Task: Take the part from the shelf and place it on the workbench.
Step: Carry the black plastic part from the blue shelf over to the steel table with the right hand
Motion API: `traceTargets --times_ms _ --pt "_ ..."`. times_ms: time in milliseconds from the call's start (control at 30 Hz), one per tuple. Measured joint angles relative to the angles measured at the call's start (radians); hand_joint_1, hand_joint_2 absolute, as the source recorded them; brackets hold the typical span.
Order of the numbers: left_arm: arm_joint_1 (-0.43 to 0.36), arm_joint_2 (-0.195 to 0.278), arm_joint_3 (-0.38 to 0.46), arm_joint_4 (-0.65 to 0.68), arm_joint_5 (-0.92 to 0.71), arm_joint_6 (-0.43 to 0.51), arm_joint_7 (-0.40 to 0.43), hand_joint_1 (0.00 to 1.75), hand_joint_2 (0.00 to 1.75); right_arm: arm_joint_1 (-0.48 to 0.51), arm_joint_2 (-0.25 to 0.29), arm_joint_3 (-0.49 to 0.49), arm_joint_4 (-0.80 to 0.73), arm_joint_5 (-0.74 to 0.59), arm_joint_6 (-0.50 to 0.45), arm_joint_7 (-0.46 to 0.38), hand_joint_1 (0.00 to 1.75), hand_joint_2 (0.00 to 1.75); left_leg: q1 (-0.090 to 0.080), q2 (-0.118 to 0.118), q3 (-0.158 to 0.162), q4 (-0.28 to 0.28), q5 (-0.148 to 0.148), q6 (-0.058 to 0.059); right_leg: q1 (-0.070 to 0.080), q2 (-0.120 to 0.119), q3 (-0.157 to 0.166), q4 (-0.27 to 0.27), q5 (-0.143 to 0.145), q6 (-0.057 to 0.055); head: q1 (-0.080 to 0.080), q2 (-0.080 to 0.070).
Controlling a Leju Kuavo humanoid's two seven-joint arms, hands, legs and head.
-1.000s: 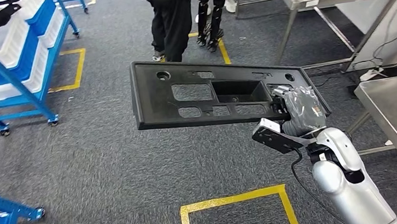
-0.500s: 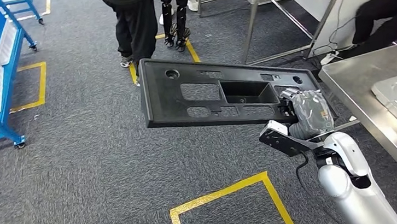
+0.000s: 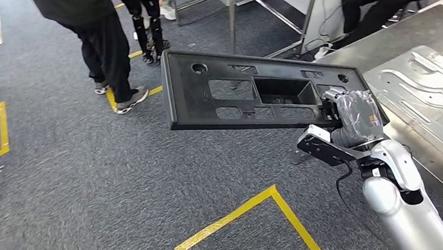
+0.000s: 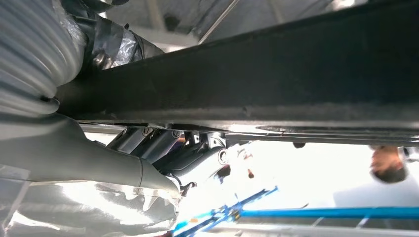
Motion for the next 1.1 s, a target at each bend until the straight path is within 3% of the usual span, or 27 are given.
traceTargets --times_ms 67,133,200,267,333,367,400,433,500,567,667,733,800,867,900,933,1000,1033,1100 --pt "0.001 -0.003 0.006 -0.002 -0.001 -0.006 -0.004 0.0 1.75 -0.007 -0.001 -0.003 0.002 -0.001 -0.001 0.0 1.75 1.75 0.0 -0.033 0.023 -0.053 0.01 0.006 -0.006 0.024 -0.009 0.006 -0.002 0.012 0.0 0.0" --pt "0.0 -0.008 0.012 -0.007 -0.006 -0.016 -0.01 0.0 1.75 -0.011 -0.005 -0.008 0.003 -0.002 -0.002 -0.001 1.75 1.75 -0.001 -0.013 0.028 -0.063 0.013 0.014 -0.01 0.046 -0.014 0.002 0.002 0.026 -0.001 0.0" --pt "-0.002 -0.013 0.018 -0.015 -0.012 -0.026 -0.014 0.0 1.75 -0.016 -0.012 -0.015 0.004 -0.002 -0.003 -0.001 1.75 1.75 0.002 0.013 0.038 -0.08 0.019 0.027 -0.007 0.01 -0.024 0.021 -0.012 0.035 0.002 0.0" --pt "-0.001 -0.017 0.025 -0.02 -0.018 -0.033 -0.016 0.0 1.75 -0.026 -0.017 -0.019 0.006 -0.002 -0.003 0.0 1.75 1.75 0.003 0.042 0.045 -0.09 0.022 0.036 -0.004 -0.06 -0.071 0.116 -0.064 0.042 0.006 0.0" --pt "-0.001 -0.019 0.033 -0.022 -0.023 -0.037 -0.017 0.0 1.75 -0.031 -0.018 -0.02 0.009 -0.001 -0.003 0.0 1.75 1.75 0.002 0.071 0.048 -0.091 0.018 0.038 -0.009 -0.089 -0.134 0.234 -0.108 0.05 0.006 0.0" --pt "-0.001 -0.02 0.035 -0.022 -0.025 -0.038 -0.017 0.0 1.75 -0.031 -0.018 -0.02 0.011 -0.001 -0.003 0.0 1.75 1.75 0.002 0.085 0.05 -0.091 0.015 0.037 -0.012 -0.093 -0.149 0.258 -0.107 0.053 0.006 0.0" --pt "-0.002 -0.021 0.037 -0.022 -0.026 -0.038 -0.017 0.0 1.75 -0.031 -0.019 -0.021 0.012 -0.001 -0.003 0.0 1.75 1.75 0.002 0.098 0.054 -0.09 0.011 0.035 -0.015 -0.097 -0.142 0.241 -0.086 0.055 0.006 0.0" --pt "-0.002 -0.022 0.039 -0.022 -0.027 -0.039 -0.017 0.0 1.75 -0.032 -0.021 -0.021 0.014 -0.001 -0.003 0.0 1.75 1.75 0.002 0.111 0.058 -0.09 0.007 0.033 -0.017 -0.106 -0.115 0.186 -0.05 0.056 0.006 0.0" --pt "-0.004 -0.024 0.042 -0.023 -0.029 -0.039 -0.017 0.0 1.75 -0.034 -0.024 -0.023 0.015 0.0 -0.004 0.002 1.75 1.75 -0.001 0.132 0.069 -0.087 -0.003 0.024 -0.014 -0.148 -0.045 0.05 0.009 0.053 0.006 0.0" --pt "-0.005 -0.025 0.046 -0.025 -0.031 -0.038 -0.018 0.0 1.75 -0.038 -0.027 -0.025 0.016 0.003 -0.004 0.006 1.75 1.75 -0.005 0.149 0.076 -0.087 -0.012 0.012 -0.004 -0.171 -0.018 -0.006 0.02 0.041 0.006 0.0" --pt "-0.009 -0.027 0.05 -0.031 -0.038 -0.038 -0.019 0.0 1.75 -0.04 -0.034 -0.031 0.016 0.015 -0.006 0.015 1.75 1.75 -0.005 0.17 0.085 -0.085 -0.025 -0.005 -0.002 -0.141 -0.017 -0.009 0.016 0.024 0.005 0.0" --pt "-0.012 -0.028 0.053 -0.035 -0.045 -0.037 -0.023 0.0 1.75 -0.044 -0.038 -0.036 0.017 0.028 -0.009 0.024 1.75 1.75 0.0 0.13 0.067 -0.032 -0.062 -0.012 -0.007 -0.12 -0.011 -0.015 0.018 0.011 0.005 0.0" --pt "-0.012 -0.028 0.058 -0.037 -0.05 -0.037 -0.026 0.0 1.75 -0.049 -0.038 -0.04 0.018 0.039 -0.012 0.032 1.75 1.75 0.002 0.075 0.003 0.098 -0.126 -0.014 -0.007 -0.098 -0.009 -0.016 0.017 0.001 0.004 0.0" --pt "-0.01 -0.028 0.065 -0.037 -0.058 -0.037 -0.026 0.0 1.75 -0.049 -0.038 -0.04 0.02 0.048 -0.014 0.037 1.75 1.75 0.002 0.063 -0.063 0.213 -0.158 -0.014 -0.004 -0.072 -0.008 -0.012 0.015 -0.003 0.004 0.0" --pt "-0.01 -0.028 0.068 -0.037 -0.063 -0.037 -0.026 0.0 1.75 -0.049 -0.038 -0.04 0.022 0.053 -0.014 0.039 1.75 1.75 0.002 0.061 -0.076 0.221 -0.142 -0.013 -0.002 -0.057 -0.008 -0.009 0.013 -0.004 0.004 0.0" --pt "-0.011 -0.028 0.071 -0.037 -0.068 -0.037 -0.026 0.0 1.75 -0.048 -0.038 -0.041 0.024 0.057 -0.014 0.041 1.75 1.75 0.002 0.058 -0.069 0.187 -0.106 -0.009 -0.001 -0.042 -0.008 -0.005 0.01 -0.004 0.004 0.0" --pt "-0.012 -0.028 0.075 -0.037 -0.078 -0.039 -0.026 0.0 1.75 -0.049 -0.038 -0.041 0.025 0.067 -0.014 0.048 1.75 1.75 0.002 0.028 -0.023 0.055 -0.024 0.002 0.0 -0.015 -0.008 0.004 0.004 -0.001 0.004 0.0" --pt "-0.013 -0.028 0.078 -0.037 -0.082 -0.039 -0.026 0.0 1.75 -0.05 -0.038 -0.041 0.026 0.071 -0.015 0.051 1.75 1.75 0.002 0.009 -0.001 -0.001 0.0 0.006 0.0 -0.003 -0.01 0.008 0.002 0.002 0.005 0.0" --pt "-0.013 -0.028 0.083 -0.037 -0.088 -0.04 -0.026 0.0 1.75 -0.05 -0.039 -0.042 0.03 0.078 -0.016 0.056 1.75 1.75 0.0 -0.01 0.019 -0.048 0.009 0.011 -0.004 0.019 -0.015 0.01 0.002 0.014 0.005 0.0"
